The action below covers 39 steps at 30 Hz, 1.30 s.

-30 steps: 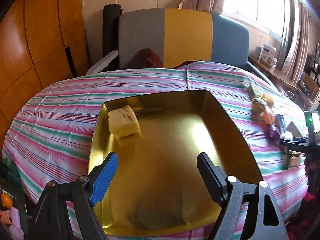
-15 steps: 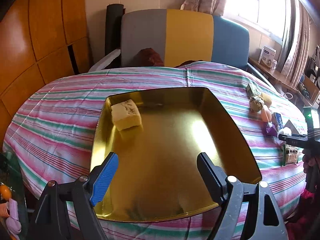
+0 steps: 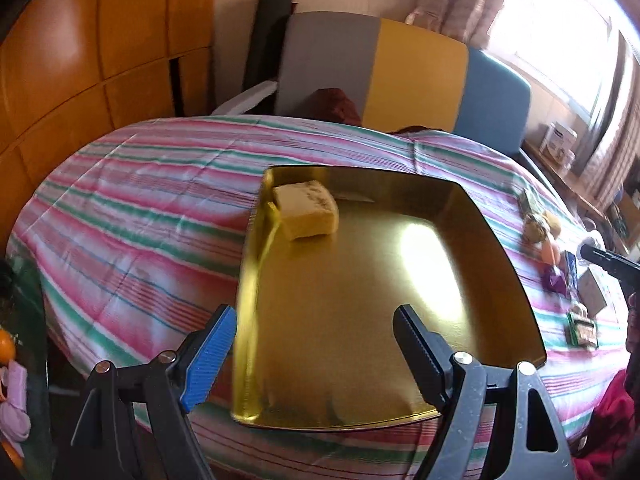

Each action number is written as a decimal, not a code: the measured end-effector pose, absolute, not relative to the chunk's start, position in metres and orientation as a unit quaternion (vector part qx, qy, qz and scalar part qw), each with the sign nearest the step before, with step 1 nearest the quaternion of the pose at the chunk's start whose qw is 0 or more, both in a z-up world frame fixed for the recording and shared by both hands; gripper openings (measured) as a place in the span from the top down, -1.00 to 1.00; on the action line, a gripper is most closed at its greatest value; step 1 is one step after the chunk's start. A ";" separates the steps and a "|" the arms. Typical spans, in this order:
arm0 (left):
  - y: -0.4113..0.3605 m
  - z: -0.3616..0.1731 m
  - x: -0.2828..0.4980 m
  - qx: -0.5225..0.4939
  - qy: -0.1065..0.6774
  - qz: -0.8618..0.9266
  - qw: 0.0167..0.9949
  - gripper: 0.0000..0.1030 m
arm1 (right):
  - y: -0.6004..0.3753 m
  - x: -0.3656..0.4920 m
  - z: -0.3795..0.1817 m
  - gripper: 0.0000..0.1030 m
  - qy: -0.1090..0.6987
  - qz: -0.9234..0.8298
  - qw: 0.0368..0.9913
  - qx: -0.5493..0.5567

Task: Organize objects
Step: 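Carry the plastic-wrapped white bundle with the right tool into the tray and release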

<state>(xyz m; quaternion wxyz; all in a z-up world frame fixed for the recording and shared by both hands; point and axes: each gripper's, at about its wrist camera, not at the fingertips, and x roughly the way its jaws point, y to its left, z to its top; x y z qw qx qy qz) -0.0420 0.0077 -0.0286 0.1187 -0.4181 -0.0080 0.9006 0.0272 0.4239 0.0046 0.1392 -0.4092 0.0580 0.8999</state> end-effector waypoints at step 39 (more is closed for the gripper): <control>-0.067 -0.041 -0.043 -0.419 -0.054 0.905 0.055 -0.58 | 0.168 -0.117 -0.027 -0.99 0.112 0.863 -0.161 -0.465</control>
